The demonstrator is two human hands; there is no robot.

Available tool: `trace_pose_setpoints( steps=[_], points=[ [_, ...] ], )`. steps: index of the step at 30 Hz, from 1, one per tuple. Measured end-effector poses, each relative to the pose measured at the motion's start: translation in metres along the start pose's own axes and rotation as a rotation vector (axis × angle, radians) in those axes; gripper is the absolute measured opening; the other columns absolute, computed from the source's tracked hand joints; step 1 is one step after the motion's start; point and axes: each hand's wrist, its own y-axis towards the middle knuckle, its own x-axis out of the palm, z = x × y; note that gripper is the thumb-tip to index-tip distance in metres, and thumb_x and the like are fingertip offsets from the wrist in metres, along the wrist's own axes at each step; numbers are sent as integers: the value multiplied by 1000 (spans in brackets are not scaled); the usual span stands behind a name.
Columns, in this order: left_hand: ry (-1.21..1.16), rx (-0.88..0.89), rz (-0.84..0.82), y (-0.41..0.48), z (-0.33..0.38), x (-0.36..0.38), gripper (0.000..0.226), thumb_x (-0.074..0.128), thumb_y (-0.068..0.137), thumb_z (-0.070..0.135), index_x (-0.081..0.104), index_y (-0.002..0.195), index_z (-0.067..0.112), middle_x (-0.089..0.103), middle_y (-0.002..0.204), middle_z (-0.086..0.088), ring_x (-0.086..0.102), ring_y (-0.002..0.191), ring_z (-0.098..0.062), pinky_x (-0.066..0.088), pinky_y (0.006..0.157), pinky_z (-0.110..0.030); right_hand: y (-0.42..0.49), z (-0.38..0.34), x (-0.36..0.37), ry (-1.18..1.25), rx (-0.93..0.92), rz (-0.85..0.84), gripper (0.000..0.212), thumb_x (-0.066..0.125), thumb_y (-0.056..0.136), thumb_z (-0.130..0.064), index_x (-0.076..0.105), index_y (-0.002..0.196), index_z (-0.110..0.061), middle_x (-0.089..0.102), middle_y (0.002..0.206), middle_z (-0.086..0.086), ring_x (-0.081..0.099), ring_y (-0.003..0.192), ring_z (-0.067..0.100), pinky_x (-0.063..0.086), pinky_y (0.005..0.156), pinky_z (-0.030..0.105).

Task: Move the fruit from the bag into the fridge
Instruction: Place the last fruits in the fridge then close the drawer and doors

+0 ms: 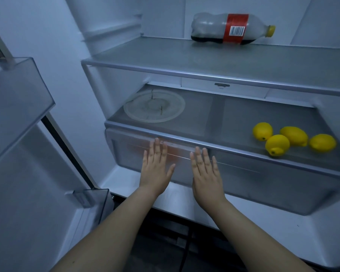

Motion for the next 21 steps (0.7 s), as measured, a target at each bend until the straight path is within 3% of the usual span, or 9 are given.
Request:
trace_pose_setpoints(
  steps=[3,7,13,18,21],
  points=[
    [0,-22,4,8,2,3,75,17,92,55,-23,145,20,-24,154,-9,-17,143,-24,-2,116,-42,5,2,0,-29,26,-27,92,56,69,0,12,149,-3,3,158,14,1,146,31,4,117,48],
    [-10,-30,-18,13,2,7,74,13,91,56,-28,142,23,-32,151,-9,-22,142,-24,-7,115,-41,6,4,4,-40,49,-54,92,53,69,2,11,150,-5,-1,159,10,-2,146,28,0,117,49],
    [23,-35,-21,16,1,11,73,13,90,55,-22,143,19,-25,152,-14,-21,142,-26,-1,115,-45,9,-1,9,-52,78,-65,92,49,69,1,5,150,-5,-5,159,10,-6,146,29,-3,117,49],
    [-10,-43,-7,11,7,4,73,18,92,53,-14,146,16,-22,153,-14,-17,143,-26,3,116,-46,2,-6,1,77,64,-67,85,54,72,-4,17,149,-4,3,158,13,-2,146,31,4,116,49],
    [-121,-42,-10,0,15,-10,74,19,92,56,-10,149,19,-19,156,-6,-16,144,-20,3,116,-41,-11,-3,-11,205,76,-87,75,49,79,-10,21,148,-3,13,157,14,7,146,30,16,116,48]
  ],
)
